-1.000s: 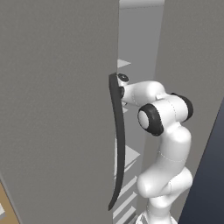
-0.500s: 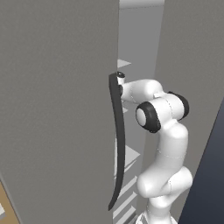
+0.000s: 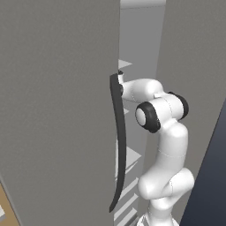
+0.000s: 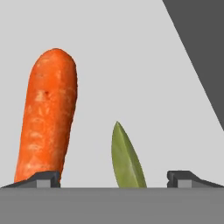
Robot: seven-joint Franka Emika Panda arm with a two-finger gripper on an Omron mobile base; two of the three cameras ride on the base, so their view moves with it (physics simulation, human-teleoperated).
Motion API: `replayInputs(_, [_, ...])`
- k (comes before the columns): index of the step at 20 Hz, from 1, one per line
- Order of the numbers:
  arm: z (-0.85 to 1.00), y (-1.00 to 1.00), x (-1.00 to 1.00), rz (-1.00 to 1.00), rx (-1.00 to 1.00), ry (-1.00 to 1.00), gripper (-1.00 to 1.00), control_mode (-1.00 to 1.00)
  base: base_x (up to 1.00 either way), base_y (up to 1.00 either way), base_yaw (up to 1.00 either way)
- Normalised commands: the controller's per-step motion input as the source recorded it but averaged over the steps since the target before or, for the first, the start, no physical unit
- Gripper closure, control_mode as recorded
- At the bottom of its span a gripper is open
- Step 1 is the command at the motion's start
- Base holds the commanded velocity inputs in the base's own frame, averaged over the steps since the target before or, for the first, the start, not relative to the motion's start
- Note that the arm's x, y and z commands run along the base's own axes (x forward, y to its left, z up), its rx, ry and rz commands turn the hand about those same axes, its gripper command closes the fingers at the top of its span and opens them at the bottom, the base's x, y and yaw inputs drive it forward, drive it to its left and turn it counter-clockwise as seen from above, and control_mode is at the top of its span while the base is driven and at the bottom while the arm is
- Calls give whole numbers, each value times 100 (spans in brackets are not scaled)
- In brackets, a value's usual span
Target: Take the lemon wedge and carrot from the second highest rack and move them to the highest rack where the tangerine and carrot are located, to maximize freezer space. Close the freezer door after rearranging.
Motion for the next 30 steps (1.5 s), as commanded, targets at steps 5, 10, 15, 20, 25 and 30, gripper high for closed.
replayInputs(5, [-33,1,0,1,0,-3,-100,-100,0,0,0])
replayInputs(10, [-18,0,0,2,0,-25,-100,-100,0,0,0])
replayInputs(15, [-5,0,27,0,0,-13,-100,-100,0,0,0])
replayInputs(20, [-18,0,43,0,0,0,-100,-100,0,0,0])
replayInputs(25, [-18,0,42,0,0,3,-100,-100,0,0,0])
replayInputs(30, [-28,0,15,2,0,2,-100,-100,0,0,0])
